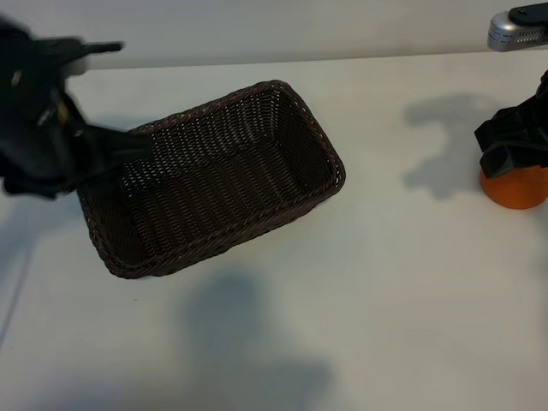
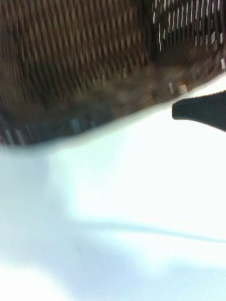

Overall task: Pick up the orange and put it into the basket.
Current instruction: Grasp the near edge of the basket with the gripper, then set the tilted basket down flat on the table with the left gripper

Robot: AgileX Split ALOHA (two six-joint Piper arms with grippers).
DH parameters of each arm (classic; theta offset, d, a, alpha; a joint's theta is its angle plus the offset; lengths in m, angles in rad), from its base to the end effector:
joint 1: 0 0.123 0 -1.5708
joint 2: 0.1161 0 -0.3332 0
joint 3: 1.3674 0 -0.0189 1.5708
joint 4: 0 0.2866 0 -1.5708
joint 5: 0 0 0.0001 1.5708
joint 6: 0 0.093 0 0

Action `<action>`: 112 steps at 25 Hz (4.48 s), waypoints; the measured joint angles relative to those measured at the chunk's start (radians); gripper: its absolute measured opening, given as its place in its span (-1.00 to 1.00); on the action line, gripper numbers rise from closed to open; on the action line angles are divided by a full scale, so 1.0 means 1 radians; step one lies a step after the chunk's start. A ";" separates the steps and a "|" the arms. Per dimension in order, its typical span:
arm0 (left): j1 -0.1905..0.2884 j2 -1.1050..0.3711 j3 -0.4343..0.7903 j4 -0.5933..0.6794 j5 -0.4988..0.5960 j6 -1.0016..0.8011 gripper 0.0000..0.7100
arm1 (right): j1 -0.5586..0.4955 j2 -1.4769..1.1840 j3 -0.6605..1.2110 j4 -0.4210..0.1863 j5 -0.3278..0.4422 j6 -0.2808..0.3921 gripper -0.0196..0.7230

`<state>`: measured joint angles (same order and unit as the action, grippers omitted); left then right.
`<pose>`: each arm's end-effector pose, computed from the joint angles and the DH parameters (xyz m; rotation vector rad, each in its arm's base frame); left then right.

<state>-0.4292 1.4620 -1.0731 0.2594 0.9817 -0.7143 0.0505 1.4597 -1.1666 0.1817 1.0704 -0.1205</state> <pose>0.2890 -0.1104 0.3024 -0.2378 2.7634 0.0601 0.3121 0.0305 0.3284 -0.1520 2.8290 0.2298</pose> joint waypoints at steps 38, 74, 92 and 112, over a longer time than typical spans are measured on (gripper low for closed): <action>0.177 0.291 0.126 -0.164 -0.384 0.029 0.60 | 0.000 0.000 0.000 0.019 0.000 -0.020 0.64; 0.180 0.356 0.125 -0.213 -0.492 0.053 0.19 | 0.000 0.000 0.000 0.019 0.006 -0.020 0.64; 0.277 0.239 0.128 -0.472 -0.468 0.355 -0.07 | 0.000 0.000 0.000 0.020 0.007 -0.020 0.64; 0.407 0.178 0.121 -1.024 -0.399 0.940 -0.08 | 0.000 0.000 0.000 0.023 0.007 -0.020 0.64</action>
<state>-0.0221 1.6396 -0.9518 -0.7644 0.5827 0.2253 0.0505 1.4597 -1.1666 0.2045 1.0769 -0.1405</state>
